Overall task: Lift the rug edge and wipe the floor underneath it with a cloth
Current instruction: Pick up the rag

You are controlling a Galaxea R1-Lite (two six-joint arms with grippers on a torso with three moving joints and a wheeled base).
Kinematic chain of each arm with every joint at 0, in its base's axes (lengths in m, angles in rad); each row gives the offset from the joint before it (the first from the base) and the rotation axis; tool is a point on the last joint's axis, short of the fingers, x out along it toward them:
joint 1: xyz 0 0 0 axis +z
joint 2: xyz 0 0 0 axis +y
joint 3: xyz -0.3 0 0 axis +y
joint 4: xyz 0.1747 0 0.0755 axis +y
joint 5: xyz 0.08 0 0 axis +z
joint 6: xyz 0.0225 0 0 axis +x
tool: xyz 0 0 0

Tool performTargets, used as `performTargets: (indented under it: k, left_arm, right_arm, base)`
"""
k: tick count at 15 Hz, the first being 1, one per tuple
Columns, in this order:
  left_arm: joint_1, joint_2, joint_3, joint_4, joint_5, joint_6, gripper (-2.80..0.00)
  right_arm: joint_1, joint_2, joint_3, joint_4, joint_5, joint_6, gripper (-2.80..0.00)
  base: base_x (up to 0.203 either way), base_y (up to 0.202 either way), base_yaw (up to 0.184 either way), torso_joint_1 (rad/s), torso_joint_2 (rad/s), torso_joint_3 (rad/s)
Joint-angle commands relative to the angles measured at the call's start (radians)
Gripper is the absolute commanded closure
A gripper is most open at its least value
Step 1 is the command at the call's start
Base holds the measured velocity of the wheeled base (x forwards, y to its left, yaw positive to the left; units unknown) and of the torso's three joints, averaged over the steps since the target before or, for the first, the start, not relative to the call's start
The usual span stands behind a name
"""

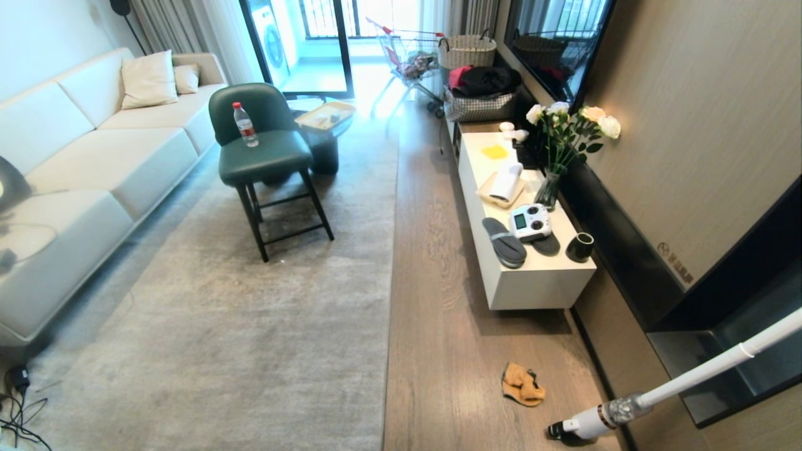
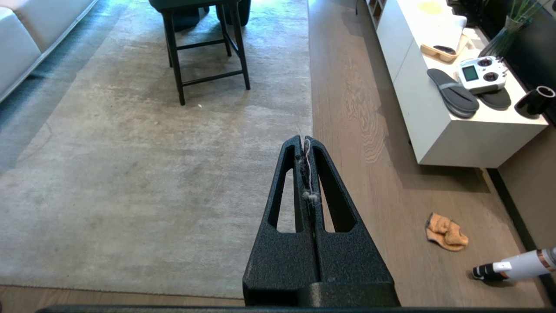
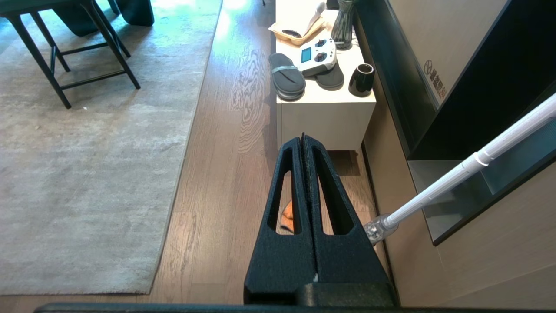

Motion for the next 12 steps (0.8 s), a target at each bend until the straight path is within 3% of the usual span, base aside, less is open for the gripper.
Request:
performTargets:
  k: [1, 12]
  left_arm:
    - [0.0, 0.0, 0.0, 0.0, 0.0, -0.001, 0.0]
    - [0.0, 0.0, 0.0, 0.0, 0.002, -0.004, 0.0]
  right_arm:
    - [0.0, 0.001, 0.0, 0.0, 0.001, 0.0, 0.0]
    - [0.0, 0.001, 0.0, 0.0, 0.001, 0.0, 0.0]
  base:
    - [0.0, 0.0, 0.0, 0.0, 0.0, 0.0]
    - [0.0, 0.0, 0.0, 0.0, 0.0, 0.0]
